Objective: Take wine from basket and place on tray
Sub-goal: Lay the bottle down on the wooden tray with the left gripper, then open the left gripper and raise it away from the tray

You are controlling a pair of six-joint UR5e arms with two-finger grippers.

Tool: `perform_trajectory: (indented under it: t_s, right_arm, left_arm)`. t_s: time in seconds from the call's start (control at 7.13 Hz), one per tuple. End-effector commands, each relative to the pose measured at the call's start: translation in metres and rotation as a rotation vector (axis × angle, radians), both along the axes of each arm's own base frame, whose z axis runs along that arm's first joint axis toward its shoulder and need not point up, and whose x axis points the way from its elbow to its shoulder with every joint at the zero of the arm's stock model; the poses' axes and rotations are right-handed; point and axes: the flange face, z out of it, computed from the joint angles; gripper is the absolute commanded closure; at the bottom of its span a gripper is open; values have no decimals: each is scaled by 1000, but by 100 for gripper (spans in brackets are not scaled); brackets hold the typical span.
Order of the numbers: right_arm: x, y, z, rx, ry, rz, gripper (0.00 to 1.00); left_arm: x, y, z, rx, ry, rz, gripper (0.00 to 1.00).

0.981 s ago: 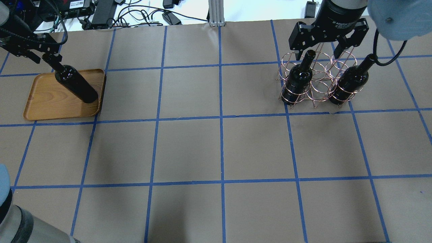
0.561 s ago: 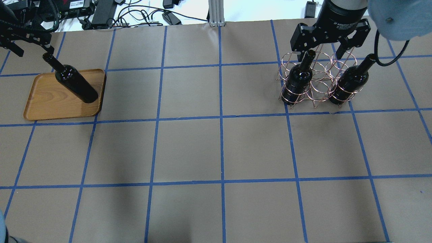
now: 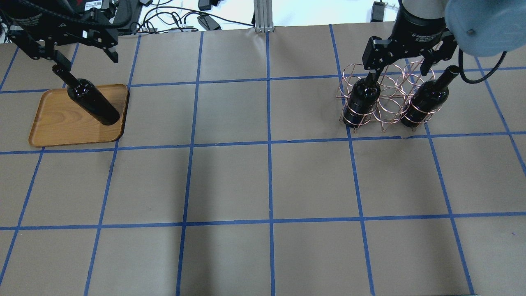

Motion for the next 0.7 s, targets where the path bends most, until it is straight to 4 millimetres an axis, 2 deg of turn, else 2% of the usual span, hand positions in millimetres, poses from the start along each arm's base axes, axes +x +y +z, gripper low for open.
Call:
perform_trajectory:
  t_s: [0.0,0.14,0.56]
  right_arm:
    - [6,6,7,-6,-70,5,0]
    - [6,10,10,11,-72,4,0]
    - [12,23,21,24,-133,5,0]
  left_arm:
    - [-26,22,10,-19,6,12,3]
    - [-27,26,10,-21,7,14,3]
    - [-30,27,-3,26,14,-5,1]
